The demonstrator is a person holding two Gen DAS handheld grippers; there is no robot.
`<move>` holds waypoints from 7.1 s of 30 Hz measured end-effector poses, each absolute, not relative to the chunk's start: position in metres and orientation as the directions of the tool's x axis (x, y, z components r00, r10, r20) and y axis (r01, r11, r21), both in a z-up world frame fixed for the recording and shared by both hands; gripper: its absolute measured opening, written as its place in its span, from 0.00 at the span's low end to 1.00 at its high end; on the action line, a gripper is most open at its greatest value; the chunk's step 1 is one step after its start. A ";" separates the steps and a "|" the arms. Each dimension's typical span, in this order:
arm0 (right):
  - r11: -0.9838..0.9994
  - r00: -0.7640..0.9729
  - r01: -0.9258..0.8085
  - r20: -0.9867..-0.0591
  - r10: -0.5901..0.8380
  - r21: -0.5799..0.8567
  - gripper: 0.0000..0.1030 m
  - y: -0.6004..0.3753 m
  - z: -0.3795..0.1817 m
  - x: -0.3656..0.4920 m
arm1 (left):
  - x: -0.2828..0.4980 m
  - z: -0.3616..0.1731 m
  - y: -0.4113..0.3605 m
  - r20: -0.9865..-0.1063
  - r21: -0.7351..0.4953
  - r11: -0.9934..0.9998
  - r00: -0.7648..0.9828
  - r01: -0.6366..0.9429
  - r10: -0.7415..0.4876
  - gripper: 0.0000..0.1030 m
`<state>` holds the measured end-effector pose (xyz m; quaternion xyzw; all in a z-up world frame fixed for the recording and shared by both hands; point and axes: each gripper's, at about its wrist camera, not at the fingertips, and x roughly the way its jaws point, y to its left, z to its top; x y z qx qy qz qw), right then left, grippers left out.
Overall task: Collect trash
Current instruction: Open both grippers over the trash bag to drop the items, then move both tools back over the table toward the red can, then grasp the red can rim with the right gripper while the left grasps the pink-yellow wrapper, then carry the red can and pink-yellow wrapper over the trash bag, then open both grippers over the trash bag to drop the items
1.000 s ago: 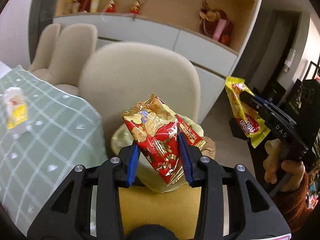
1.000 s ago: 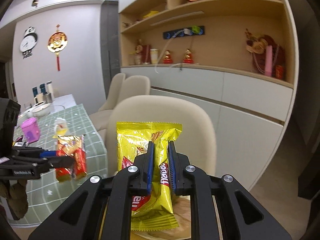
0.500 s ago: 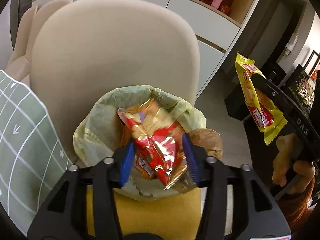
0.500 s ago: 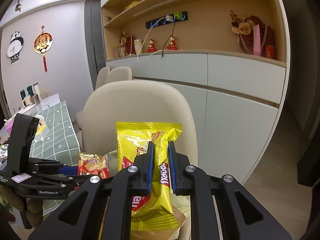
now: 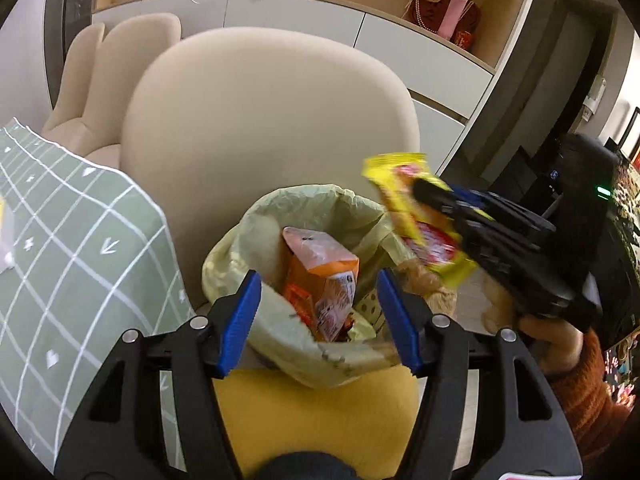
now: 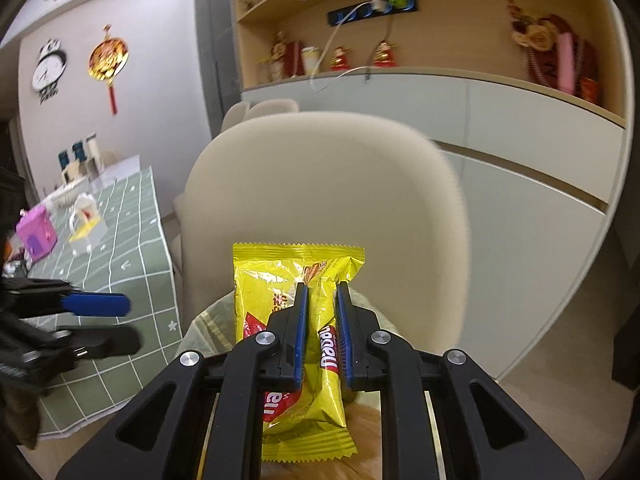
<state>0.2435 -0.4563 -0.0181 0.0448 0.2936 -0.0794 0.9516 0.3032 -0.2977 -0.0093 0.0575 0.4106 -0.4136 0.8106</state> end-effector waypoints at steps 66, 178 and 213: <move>0.834 0.623 -0.534 -0.603 0.499 0.139 0.48 0.069 0.051 0.349 | 0.276 0.034 0.298 -0.485 -0.288 0.952 0.873 -0.107 -0.048 0.61; 0.984 0.873 0.169 -0.473 -0.121 0.060 0.05 -0.427 0.055 0.162 | 0.304 -0.011 -0.291 -0.658 -0.302 0.640 0.331 0.707 -0.676 0.20; 0.976 0.769 0.160 -0.639 -0.031 0.146 0.36 -0.405 -0.028 0.214 | 0.291 0.015 -0.192 -0.637 -0.285 0.752 0.469 0.594 -0.612 0.51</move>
